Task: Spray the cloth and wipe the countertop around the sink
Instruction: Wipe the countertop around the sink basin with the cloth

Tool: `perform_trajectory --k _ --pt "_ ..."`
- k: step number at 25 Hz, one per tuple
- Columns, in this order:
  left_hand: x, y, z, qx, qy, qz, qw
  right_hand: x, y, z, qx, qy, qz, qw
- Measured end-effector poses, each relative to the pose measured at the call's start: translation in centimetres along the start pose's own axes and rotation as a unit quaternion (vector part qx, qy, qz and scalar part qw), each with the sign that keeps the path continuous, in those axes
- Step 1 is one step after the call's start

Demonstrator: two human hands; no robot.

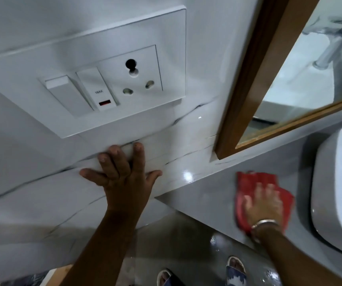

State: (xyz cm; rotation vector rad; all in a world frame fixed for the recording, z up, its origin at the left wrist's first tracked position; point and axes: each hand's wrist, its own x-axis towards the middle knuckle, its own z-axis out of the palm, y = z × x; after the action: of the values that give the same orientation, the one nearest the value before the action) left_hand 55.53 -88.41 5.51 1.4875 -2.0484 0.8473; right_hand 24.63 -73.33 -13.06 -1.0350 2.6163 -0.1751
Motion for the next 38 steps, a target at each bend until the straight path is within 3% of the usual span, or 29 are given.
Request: perform_trajectory --k 3,5,7,9,12,14,15,17,20,24,28,30,33,35,38 --pt "0.1 0.0 0.1 -0.005 -0.001 -0.001 1.0 2.2 2.3 -1.4 0.023 0.02 0.154 0.988" --pt "0.0 0.0 0.3 -0.005 0.003 -0.002 1.0 0.8 -2.6 0.3 0.01 0.026 0.136 0.99" --pt "-0.1 0.0 0.4 -0.007 0.004 0.001 1.0 -2.4 -8.9 2.9 -0.014 -0.026 -0.003 1.0" --pt "-0.1 0.0 0.6 -0.01 0.006 0.007 1.0 -6.2 -13.9 5.7 -0.057 -0.065 -0.173 0.981" --pt "0.0 -0.2 0.7 -0.011 0.012 0.012 1.0 -10.0 -16.0 8.6 -0.158 -0.119 -0.39 0.899" --pt "0.0 -0.4 0.7 0.002 0.02 0.013 1.0 -9.3 -15.4 8.8 -0.232 -0.137 -0.481 0.834" --pt "0.0 -0.4 0.7 0.004 0.02 0.016 1.0 -8.6 -15.0 8.6 -0.236 -0.121 -0.501 0.824" --pt "0.0 -0.4 0.7 0.002 0.016 0.018 1.0 -7.5 -13.6 7.7 -0.213 -0.103 -0.499 0.834" --pt "0.0 -0.2 0.5 -0.008 0.011 0.012 1.0 -6.2 -7.7 5.2 -0.124 -0.127 -0.435 0.883" --pt "-0.1 -0.3 0.4 -0.013 0.008 0.011 1.0 -0.5 2.2 0.0 -0.103 -0.093 -0.261 0.955" --pt "0.0 -0.2 0.5 -0.019 0.001 0.013 1.0 5.6 -0.9 -1.6 -0.12 -0.101 -0.118 0.98" --pt "0.0 -0.2 0.6 -0.02 0.0 0.015 1.0 4.3 -4.4 0.2 -0.147 -0.114 -0.198 0.962" --pt "-0.1 -0.3 0.7 -0.015 -0.004 0.021 1.0 -0.4 -2.8 1.5 -0.184 -0.166 -0.449 0.859" --pt "0.0 -0.5 0.7 -0.013 -0.005 0.021 1.0 1.3 0.9 -0.8 -0.171 -0.205 -0.518 0.813" --pt "-0.4 -0.5 0.9 -0.002 0.001 0.024 1.0 7.2 2.3 -3.4 -0.198 -0.192 -0.425 0.862"
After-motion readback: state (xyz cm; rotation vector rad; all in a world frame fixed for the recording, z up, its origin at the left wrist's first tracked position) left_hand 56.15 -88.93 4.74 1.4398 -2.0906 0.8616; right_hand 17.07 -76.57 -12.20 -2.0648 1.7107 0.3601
